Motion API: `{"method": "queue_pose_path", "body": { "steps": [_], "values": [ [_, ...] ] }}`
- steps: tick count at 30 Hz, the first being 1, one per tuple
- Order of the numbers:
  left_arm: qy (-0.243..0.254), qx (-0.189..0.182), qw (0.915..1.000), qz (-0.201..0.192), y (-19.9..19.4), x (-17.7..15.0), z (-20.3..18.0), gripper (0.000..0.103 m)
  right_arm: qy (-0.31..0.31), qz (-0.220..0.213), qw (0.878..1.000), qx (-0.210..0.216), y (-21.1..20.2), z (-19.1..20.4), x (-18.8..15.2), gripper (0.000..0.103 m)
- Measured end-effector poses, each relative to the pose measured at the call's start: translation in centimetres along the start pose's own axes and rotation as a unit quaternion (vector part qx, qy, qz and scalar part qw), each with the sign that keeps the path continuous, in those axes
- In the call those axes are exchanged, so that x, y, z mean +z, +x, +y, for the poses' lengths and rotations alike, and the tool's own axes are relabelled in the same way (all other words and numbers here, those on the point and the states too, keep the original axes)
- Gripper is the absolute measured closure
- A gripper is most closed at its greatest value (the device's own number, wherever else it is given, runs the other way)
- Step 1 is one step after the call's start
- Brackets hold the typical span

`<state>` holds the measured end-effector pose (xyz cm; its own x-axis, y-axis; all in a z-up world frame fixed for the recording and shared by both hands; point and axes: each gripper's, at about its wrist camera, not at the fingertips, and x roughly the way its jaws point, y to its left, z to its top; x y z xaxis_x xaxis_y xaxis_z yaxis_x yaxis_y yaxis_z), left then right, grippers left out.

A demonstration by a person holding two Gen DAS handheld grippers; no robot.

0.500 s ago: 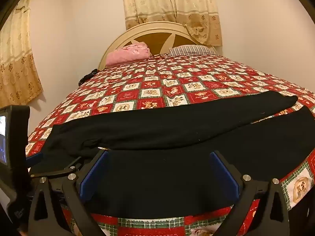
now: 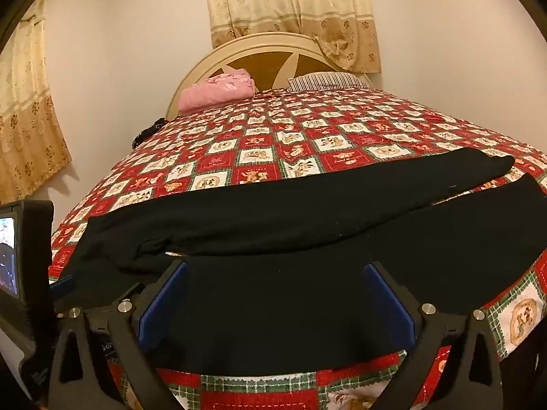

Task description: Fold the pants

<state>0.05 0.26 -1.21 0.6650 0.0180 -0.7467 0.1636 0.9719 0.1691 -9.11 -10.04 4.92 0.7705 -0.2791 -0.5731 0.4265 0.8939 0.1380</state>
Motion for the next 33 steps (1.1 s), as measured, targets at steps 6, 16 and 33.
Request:
{"method": "queue_pose_path", "body": {
  "steps": [6,16,33],
  "values": [
    [-0.005,0.001,1.0000,-0.003,-0.06,0.02,0.16,0.000,-0.001,0.000,1.000,-0.001,-0.09,0.03,0.03,0.001],
    [-0.004,0.006,1.0000,-0.003,0.00,-0.17,0.15,0.000,-0.002,0.004,1.000,-0.002,0.10,0.26,-0.17,0.001],
    [-0.005,0.007,1.0000,-0.001,-0.01,-0.30,0.22,0.000,0.001,0.005,1.000,-0.003,0.06,0.27,-0.17,0.001]
  ]
}}
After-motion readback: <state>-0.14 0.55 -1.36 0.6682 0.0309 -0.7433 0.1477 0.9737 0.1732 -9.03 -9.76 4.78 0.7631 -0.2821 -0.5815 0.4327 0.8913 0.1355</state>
